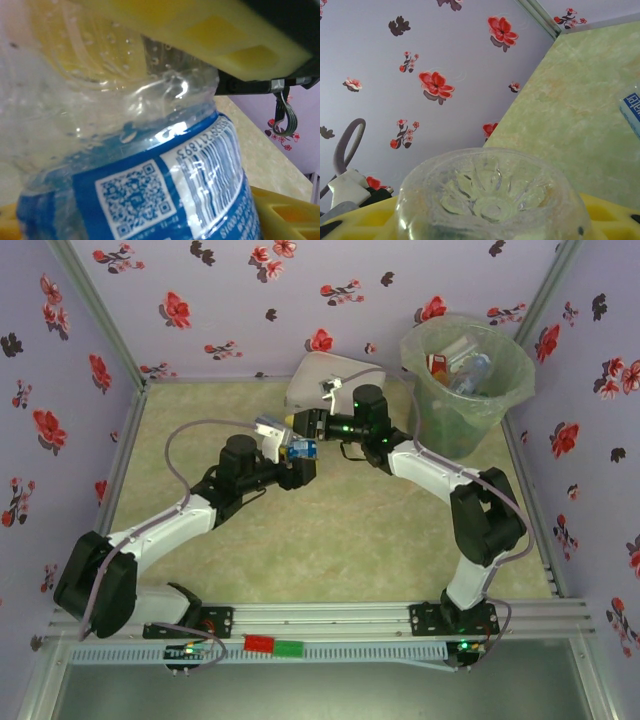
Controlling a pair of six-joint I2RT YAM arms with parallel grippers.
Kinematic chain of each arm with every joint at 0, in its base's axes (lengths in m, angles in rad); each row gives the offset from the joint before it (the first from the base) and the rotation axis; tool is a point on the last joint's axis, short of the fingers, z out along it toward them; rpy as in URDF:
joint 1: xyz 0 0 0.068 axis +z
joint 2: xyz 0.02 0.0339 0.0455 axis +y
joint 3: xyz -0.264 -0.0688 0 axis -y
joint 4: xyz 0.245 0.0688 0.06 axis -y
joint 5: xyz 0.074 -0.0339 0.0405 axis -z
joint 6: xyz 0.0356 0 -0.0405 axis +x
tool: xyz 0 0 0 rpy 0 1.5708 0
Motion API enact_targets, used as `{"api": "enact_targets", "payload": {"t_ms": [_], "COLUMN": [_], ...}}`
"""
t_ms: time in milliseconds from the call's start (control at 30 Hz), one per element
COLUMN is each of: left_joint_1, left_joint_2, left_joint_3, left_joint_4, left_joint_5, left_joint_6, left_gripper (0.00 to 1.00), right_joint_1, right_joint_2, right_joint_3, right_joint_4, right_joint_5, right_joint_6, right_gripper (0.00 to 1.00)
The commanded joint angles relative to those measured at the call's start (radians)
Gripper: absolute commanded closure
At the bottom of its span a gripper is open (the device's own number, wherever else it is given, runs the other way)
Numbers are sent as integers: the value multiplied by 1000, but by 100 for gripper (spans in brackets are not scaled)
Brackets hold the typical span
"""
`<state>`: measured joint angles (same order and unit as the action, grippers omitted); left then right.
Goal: Put the plastic bottles in the bin
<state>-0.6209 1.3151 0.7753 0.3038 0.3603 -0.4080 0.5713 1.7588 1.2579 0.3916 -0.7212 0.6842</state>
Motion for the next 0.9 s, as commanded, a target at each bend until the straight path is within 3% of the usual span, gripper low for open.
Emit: {"api": "enact_targets", "payload": {"t_ms": [0,33,67,333,533,667,867], "left_joint_1": [-7,-7,-7,15,123,217,235], "left_joint_2": [-17,-22,-32,-147,-150,-118,-106], "left_joint_3": [39,37,30,-77,-110,-140,-171], "left_joint_4": [45,42,38,20,-130,-155,-121], "left_joint_5": [28,15,-7,-269,-578,-579,-549], "left_joint_6": [20,20,20,0,-199,-331,-365], "left_gripper": [10,1,0,0,0,0,0], "right_joint_1": [-7,-12,-19,-110,-195,-266,-416], "right_joint_2": [-25,-31,-42,-183,-306,-350,-329], "right_joint_3": [-5,-9,-14,-56,21,133,318], "right_joint_4": [-47,-58,-74,-306,-526,-612,-644], "right_joint_5": [43,54,70,232,383,479,603], "right_joint_6": [-39,-44,-52,-189,-313,-368,-352], "right_gripper": [49,50,50,52,53,53,53]}}
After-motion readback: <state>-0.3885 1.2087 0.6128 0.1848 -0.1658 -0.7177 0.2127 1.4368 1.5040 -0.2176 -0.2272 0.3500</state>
